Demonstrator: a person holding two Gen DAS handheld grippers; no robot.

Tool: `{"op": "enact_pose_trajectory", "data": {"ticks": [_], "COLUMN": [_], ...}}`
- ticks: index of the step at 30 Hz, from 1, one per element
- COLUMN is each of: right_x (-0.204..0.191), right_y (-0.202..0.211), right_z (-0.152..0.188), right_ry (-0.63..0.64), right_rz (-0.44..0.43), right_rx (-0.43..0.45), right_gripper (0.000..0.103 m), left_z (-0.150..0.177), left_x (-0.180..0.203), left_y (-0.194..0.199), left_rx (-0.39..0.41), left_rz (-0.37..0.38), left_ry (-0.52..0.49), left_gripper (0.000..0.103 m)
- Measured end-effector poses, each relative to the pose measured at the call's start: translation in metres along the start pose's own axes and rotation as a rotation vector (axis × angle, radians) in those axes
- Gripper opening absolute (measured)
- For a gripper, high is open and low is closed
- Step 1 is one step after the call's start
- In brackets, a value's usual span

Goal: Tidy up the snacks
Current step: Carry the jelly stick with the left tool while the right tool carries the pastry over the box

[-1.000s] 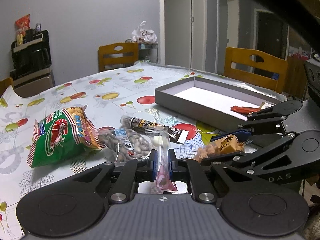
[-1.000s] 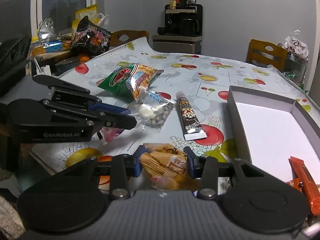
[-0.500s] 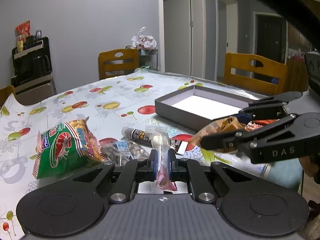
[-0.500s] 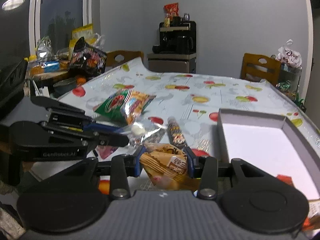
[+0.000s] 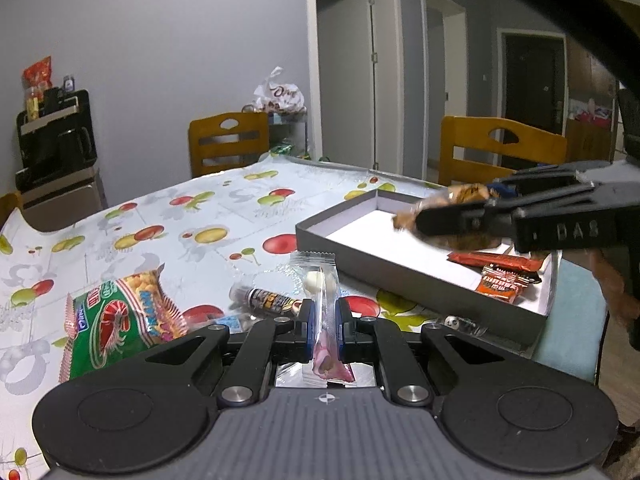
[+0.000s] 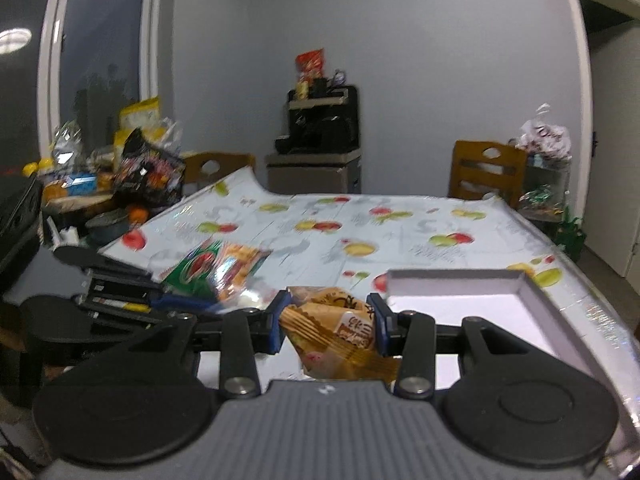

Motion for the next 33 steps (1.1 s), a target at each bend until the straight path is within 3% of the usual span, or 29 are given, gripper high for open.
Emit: {"op": "enact_pose_trajectory", "data": {"ticks": [18, 33], "right_x": [0.074, 0.106], "right_y": [0.026, 0.044], "right_z": [0.0, 0.0], "right_ry": [-0.062, -0.083], "right_rz": [0.146, 0.229], "right_rx": [0.034, 0.05], "right_gripper": [0.041, 0.041], "left_z": [-0.019, -0.036], "left_x": [0.035, 0.074], "left_y": [-0.023, -0.052], "left_rx": [0.026, 0.051], "left_rz": [0.043, 0.142], "left_ry": [-0.04, -0.076], "left_gripper": [0.012, 0.012]}}
Point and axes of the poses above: each gripper's, at about its wrist camera, not at the fingertips, and y roughly against the way its jaws point, x to its right, z to its underside, the point moved 2 cm from there along -y, roughly the way its jaws point, and after that the axes turned 15 degrees about x, right-handed, at the moved point
